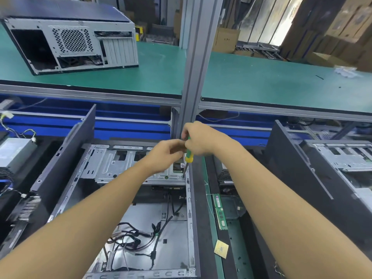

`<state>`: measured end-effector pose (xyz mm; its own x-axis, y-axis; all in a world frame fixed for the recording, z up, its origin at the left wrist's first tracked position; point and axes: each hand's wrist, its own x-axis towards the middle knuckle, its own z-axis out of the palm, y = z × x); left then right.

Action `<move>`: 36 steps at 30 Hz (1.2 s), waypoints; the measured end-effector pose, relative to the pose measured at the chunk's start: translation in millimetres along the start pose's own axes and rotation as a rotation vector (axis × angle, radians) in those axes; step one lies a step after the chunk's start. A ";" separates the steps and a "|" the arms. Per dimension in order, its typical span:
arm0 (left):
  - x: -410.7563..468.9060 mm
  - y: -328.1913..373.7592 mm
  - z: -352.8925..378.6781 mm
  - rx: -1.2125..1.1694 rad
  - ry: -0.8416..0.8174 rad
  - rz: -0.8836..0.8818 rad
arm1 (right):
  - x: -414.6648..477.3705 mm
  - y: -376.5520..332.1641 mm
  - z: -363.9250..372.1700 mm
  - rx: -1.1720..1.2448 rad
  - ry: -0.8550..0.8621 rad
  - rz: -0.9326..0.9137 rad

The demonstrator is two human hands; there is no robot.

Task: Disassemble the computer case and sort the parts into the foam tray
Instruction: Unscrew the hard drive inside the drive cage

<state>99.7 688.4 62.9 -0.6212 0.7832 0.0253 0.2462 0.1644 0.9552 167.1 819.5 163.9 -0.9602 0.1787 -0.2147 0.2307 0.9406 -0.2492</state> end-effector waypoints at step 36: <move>6.7 -2.5 -3.7 0.231 -0.010 0.005 | -3.2 -16.4 15.4 0.128 0.015 0.079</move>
<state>92.1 691.0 61.8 -0.6124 0.7901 0.0262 0.4142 0.2925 0.8619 168.8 799.0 154.1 -0.9403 0.2557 -0.2247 0.3228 0.8791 -0.3508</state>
